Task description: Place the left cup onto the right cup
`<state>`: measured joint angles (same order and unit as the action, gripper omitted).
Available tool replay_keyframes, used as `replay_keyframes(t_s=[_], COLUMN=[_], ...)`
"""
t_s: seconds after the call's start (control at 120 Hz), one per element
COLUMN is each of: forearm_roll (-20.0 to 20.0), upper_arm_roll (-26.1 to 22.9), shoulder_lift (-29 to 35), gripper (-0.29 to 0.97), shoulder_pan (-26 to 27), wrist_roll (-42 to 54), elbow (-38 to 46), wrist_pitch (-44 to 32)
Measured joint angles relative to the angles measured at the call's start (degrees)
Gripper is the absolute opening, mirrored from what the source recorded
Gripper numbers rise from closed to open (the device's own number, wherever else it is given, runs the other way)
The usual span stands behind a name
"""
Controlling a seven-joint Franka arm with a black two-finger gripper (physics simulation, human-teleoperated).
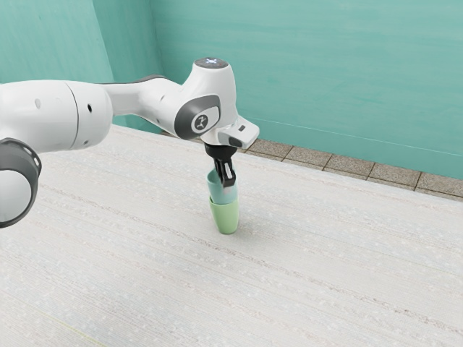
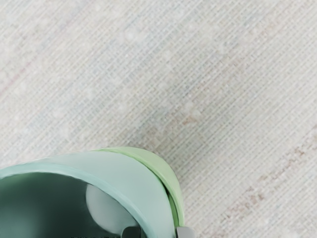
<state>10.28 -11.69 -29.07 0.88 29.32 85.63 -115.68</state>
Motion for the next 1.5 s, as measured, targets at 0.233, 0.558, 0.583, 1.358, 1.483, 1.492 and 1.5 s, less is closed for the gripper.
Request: replay_keyframes(t_s=[0.233, 0.558, 0.583, 1.358, 1.483, 1.492, 1.5], forearm_roll=[0.00, -0.02, -0.01, -0.15, -0.79, -0.85, -0.90], upper_arm_roll=[0.00, -0.07, -0.08, -0.27, 0.02, 0.09, 0.21], shoulder_lift=[0.11, 0.99, 1.19, 13.80, 15.38, 15.44, 15.50], gripper=[0.14, 0.31, 0.32, 0.56, 0.61, 0.61, 0.62], shoulder_pan=[0.09, 0.39, 0.44, 2.90, 3.22, 3.29, 3.40], wrist_roll=[0.04, -0.01, -0.03, -2.26, -3.10, -3.16, -3.23], elbow=[0.00, 0.02, 0.03, 4.70, 5.72, 5.74, 5.76], wrist_pitch=[0.05, 0.72, 0.78, 4.58, 5.12, 5.18, 5.24])
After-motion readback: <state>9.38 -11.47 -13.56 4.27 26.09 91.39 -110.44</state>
